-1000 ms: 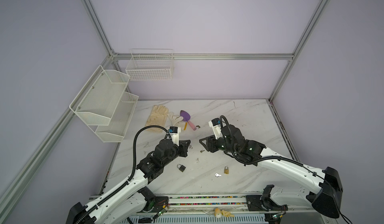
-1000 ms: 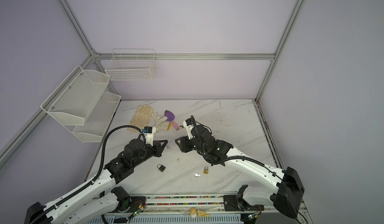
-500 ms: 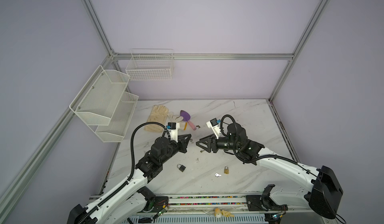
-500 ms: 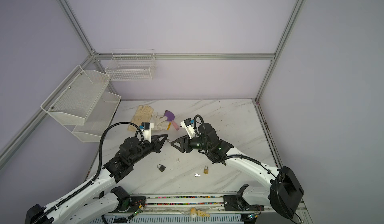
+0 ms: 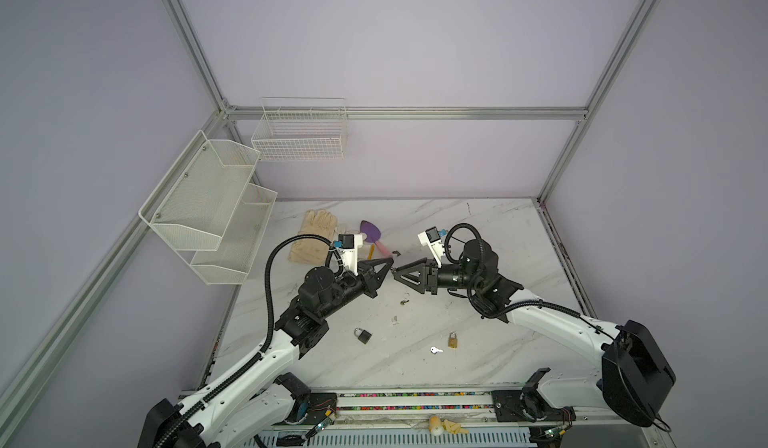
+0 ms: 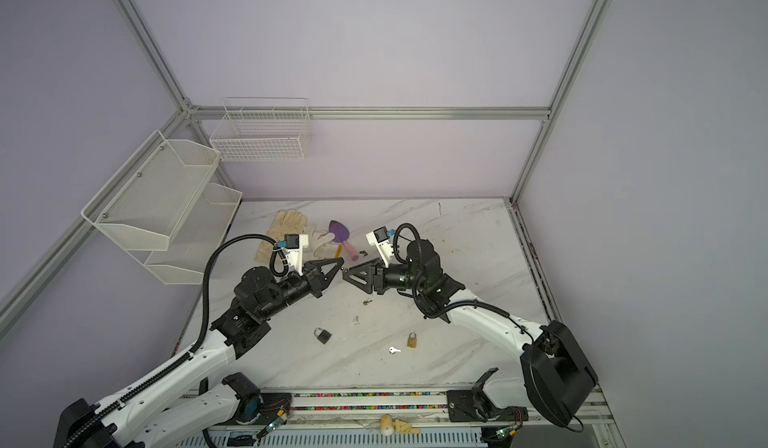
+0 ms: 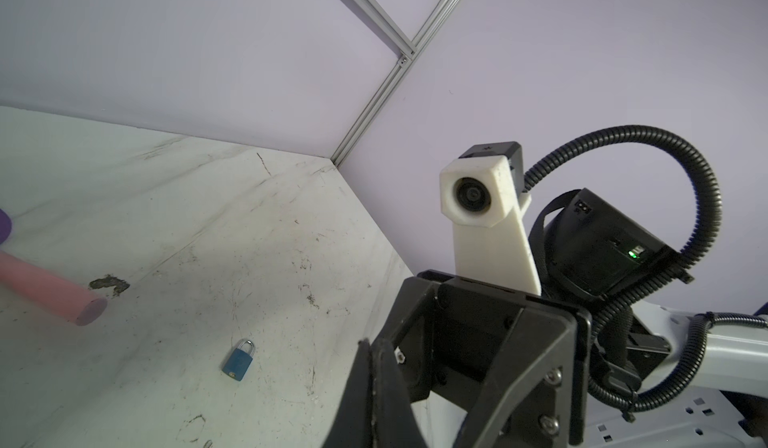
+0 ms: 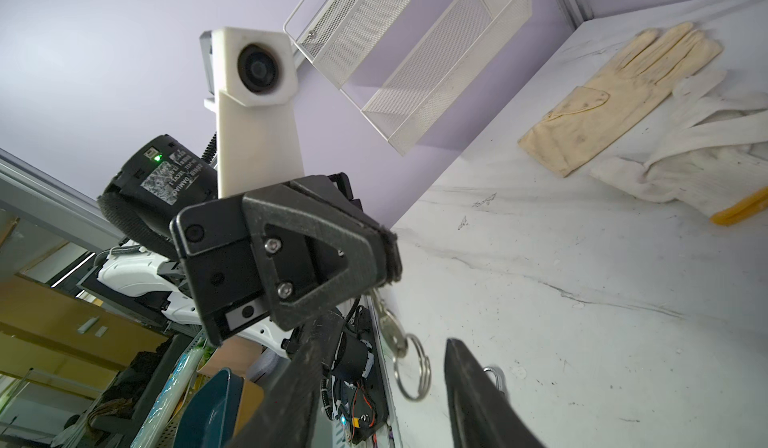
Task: Unlock with the key
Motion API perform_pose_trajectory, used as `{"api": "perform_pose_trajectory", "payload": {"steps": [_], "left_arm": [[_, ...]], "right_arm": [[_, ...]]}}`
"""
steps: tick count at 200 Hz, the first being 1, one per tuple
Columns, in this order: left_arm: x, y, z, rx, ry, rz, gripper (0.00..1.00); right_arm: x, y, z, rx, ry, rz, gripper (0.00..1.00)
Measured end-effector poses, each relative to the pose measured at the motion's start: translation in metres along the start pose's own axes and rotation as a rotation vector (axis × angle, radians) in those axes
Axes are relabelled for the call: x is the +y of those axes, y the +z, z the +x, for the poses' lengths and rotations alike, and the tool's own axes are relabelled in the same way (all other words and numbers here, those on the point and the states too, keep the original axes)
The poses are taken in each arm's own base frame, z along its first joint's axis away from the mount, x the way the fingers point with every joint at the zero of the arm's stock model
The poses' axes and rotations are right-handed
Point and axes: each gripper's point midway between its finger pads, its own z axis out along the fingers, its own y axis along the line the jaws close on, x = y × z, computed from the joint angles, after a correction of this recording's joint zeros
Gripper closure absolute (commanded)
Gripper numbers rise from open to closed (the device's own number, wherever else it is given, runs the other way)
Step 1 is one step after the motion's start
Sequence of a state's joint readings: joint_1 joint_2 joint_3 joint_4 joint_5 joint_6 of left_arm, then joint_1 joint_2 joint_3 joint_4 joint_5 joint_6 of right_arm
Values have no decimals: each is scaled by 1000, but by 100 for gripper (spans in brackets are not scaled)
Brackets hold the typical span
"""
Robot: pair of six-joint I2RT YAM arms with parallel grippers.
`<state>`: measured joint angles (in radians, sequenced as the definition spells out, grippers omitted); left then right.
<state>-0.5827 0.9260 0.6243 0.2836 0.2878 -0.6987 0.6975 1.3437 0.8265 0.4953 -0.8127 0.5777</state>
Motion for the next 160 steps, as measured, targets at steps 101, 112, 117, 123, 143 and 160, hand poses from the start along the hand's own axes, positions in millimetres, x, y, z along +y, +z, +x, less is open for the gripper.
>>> {"api": "perform_pose_trajectory", "payload": {"steps": [101,112,117,123,143,160], "left_arm": [[-8,2,-3,-6,-6,44,100],[-8,2,-3,-7,-6,45,100],[-9,2,-3,-8,-6,45,100],[-9,2,-4,-9,-5,46,100],[-11,1,-6,-15,-3,51,100],[-12,0,-7,-20,-1,55,100]], "right_arm": [[5,1,-4,-18,10,-36,63],[4,1,-3,-17,12,-35,65],[4,1,-3,-17,12,-34,66],[4,1,-3,-17,14,-34,67],[4,1,-3,-19,16,-35,68],[5,1,-4,-20,20,-37,70]]}}
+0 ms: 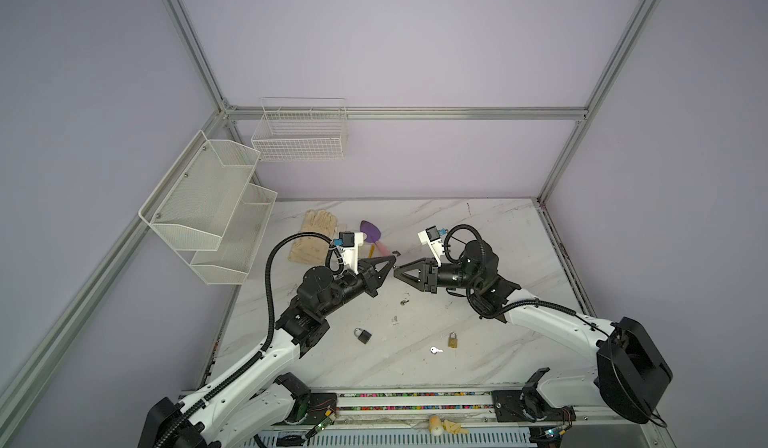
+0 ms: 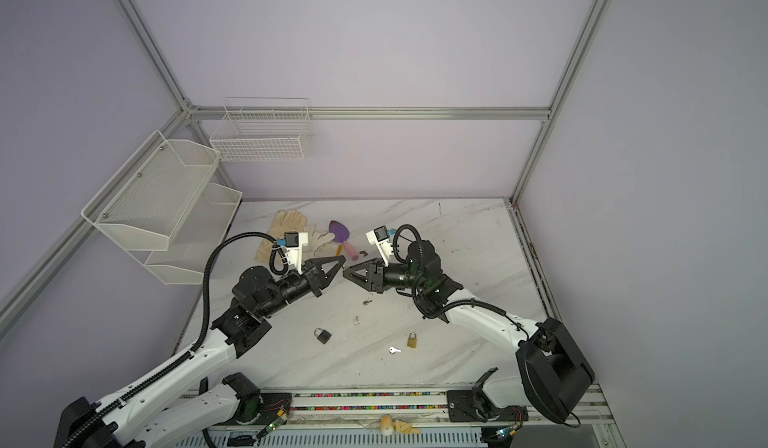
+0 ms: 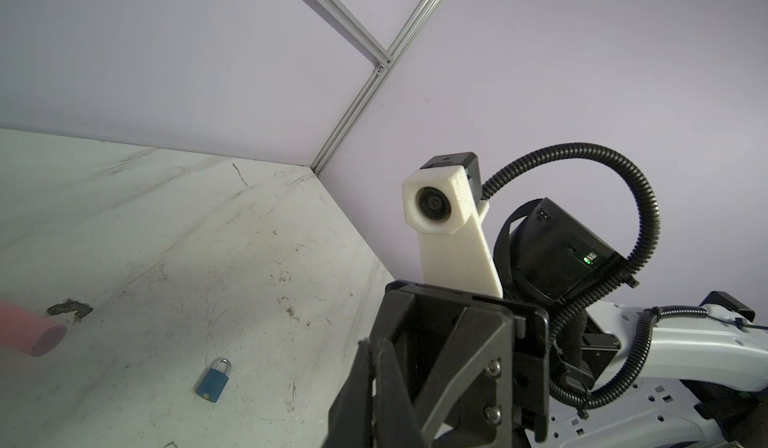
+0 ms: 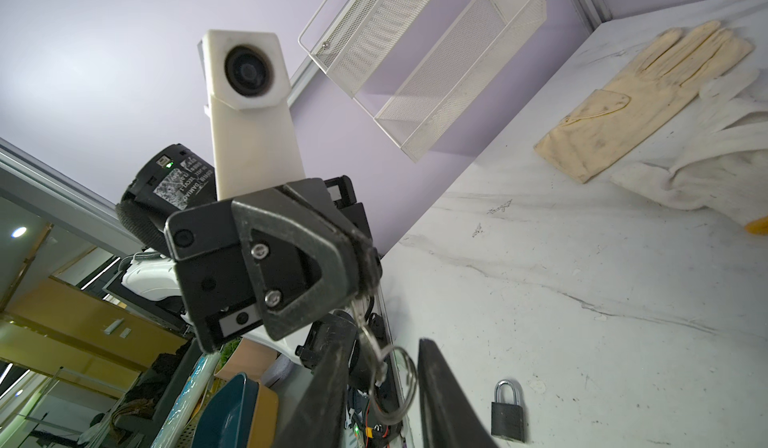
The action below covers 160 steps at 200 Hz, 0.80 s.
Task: Unlock with the key
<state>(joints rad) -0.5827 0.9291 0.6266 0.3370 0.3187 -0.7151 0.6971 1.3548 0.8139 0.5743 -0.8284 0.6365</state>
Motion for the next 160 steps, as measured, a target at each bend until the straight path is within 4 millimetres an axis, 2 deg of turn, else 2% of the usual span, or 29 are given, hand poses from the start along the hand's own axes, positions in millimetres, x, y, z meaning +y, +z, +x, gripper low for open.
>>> {"api": "perform_pose_trajectory", "payload": {"steps": [38,57,107,160], "left_arm": [[-2,0,-2,-8,4,7,100],[-3,0,-3,-11,6,13,100],[-7,0,-4,-13,10,30,100],[-9,-1,-6,-20,15,37,100]], "right_arm": [[3,0,-2,-8,1,-12,71],[5,0,-4,-12,2,-19,76],[7,0,-6,-20,6,-29,77],[9,0,-8,-25,5,-38,89]]}}
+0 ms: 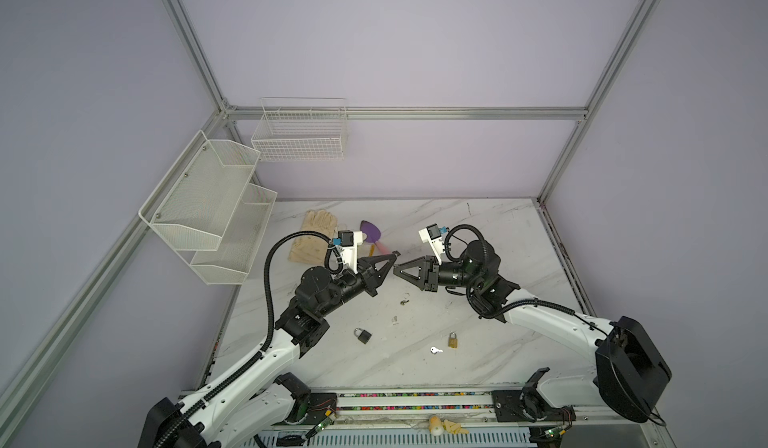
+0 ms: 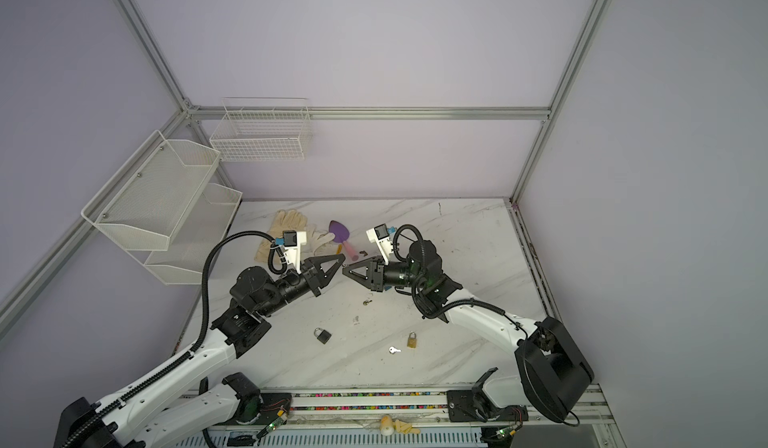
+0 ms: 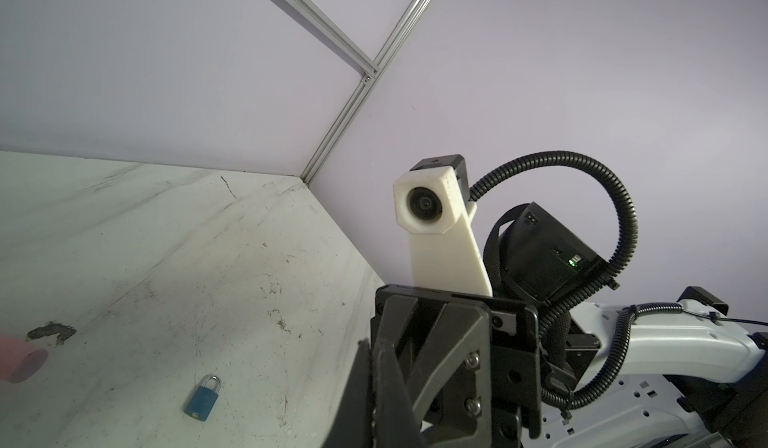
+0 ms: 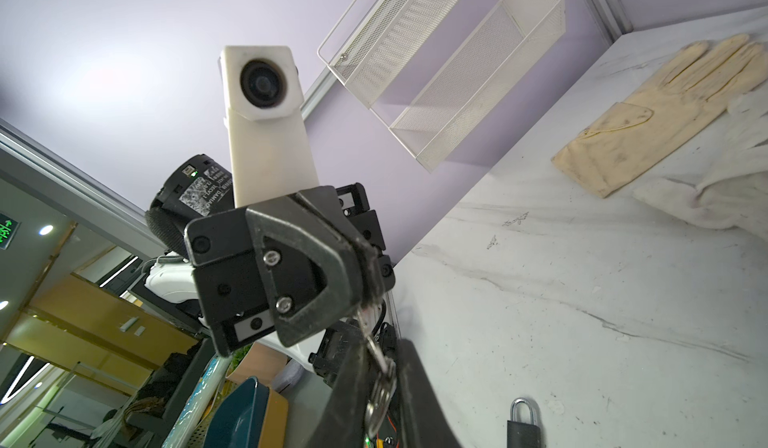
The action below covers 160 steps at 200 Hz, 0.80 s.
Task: Unlock with the key
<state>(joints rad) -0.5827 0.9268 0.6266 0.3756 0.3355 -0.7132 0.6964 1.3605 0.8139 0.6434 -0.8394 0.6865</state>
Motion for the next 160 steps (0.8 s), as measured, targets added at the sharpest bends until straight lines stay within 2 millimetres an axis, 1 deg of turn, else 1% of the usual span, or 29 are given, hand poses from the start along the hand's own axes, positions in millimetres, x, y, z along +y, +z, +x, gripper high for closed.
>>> {"api": "perform_pose_trajectory", "payload": {"steps": [13,45,72,76,92,105,112,135,150,160], "left_arm": [[0,0,0,-1,0,0,100],[-1,-1,-1,-4,2,1,100],[0,-1,-2,-7,2,-3,100],[0,-1,-2,-8,1,-4,97],[1,-1,-2,-12,5,-12,72],[3,-3,-3,-15,2,-26,58],[3,-4,-3,-14,0,-32,52],[3,-10,-2,-9,-10,-48,46],[4,-17,-2,-6,-26,-71,43],[6,-23,-1,-6,-47,-94,42]], "right_arm": [[1,0,0,1,-1,-3,89],[1,0,0,3,3,-7,98],[2,0,0,3,2,-7,100],[2,0,0,2,1,-7,100],[-1,0,-1,-6,1,7,100],[-7,-2,-2,-13,3,38,100],[-11,-2,-1,-12,6,61,100],[-28,-5,2,-5,4,153,100],[-40,-9,4,1,9,229,100],[-47,-13,5,4,-3,280,100]]}}
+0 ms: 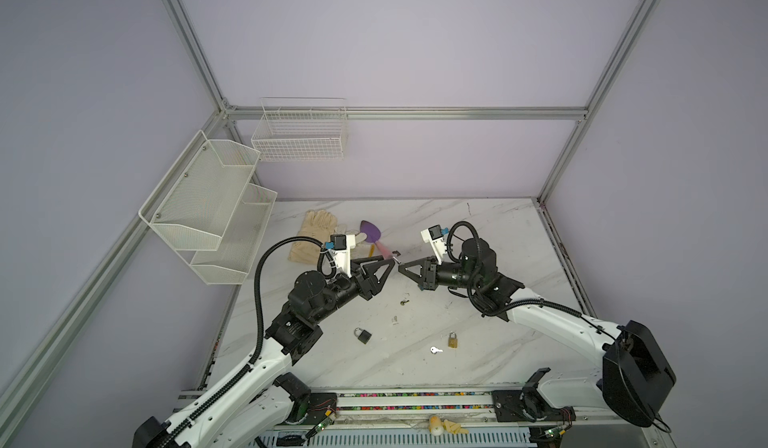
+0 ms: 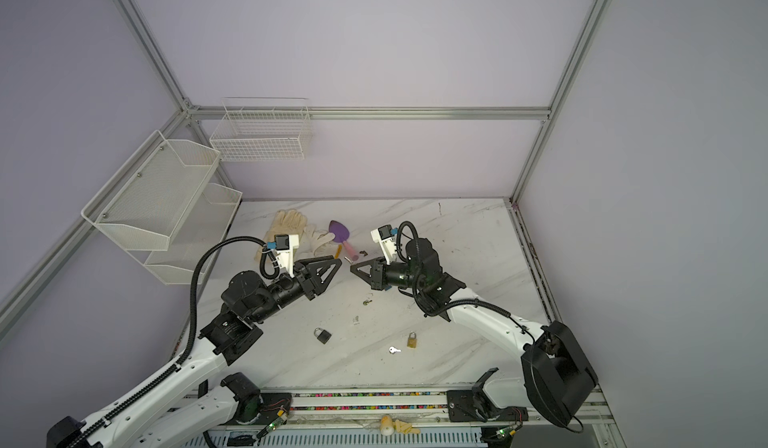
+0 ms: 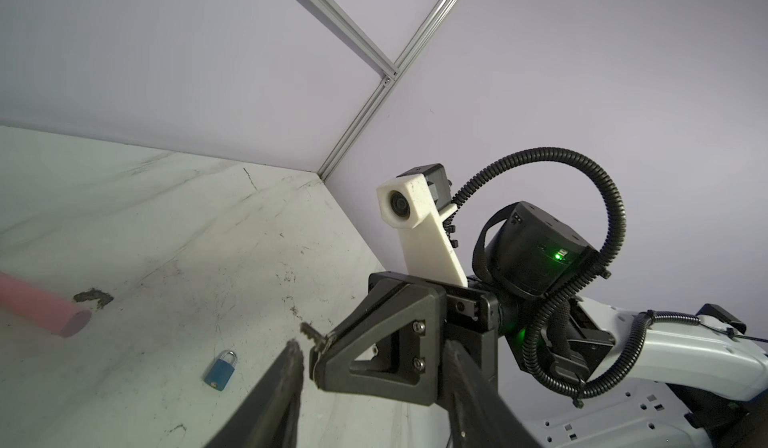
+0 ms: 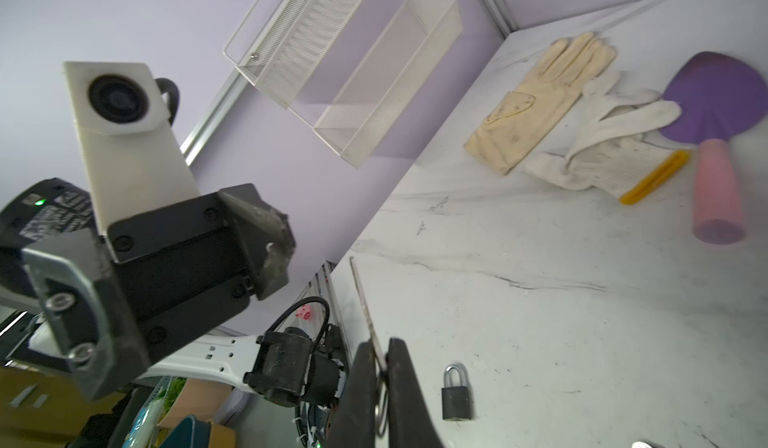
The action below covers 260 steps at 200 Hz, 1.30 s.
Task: Unlock with the key
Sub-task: 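Lower the key with the right gripper while the left gripper moves over the black padlock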
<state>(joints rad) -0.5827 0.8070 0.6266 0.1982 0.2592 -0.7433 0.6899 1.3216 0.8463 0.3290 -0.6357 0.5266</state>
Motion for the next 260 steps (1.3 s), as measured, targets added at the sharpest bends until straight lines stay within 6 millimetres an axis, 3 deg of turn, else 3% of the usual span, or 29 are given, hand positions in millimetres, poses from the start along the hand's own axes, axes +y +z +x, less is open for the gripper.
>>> {"api": "perform_pose_trajectory", "payload": {"steps": [44,76,109,140,182,218,260], "left_arm": [[32,-17,28,111,-175,-216,38],[51,-26,77,271,-274,-405,36],[82,-52,139,456,-320,-674,36],[105,-72,174,547,-325,-867,35],[129,-78,197,585,-323,-1021,35],[138,-71,208,563,-364,-1049,36],[152,-78,224,566,-394,-1107,37]], "right_arm": [[-41,-8,16,51,-13,225,100],[-60,-14,30,89,-13,313,100],[-75,-19,48,116,5,355,100],[-84,-22,63,140,21,377,100],[-87,-23,69,152,26,378,100],[-84,-21,70,150,19,352,100],[-82,-20,71,154,16,337,100]]}}
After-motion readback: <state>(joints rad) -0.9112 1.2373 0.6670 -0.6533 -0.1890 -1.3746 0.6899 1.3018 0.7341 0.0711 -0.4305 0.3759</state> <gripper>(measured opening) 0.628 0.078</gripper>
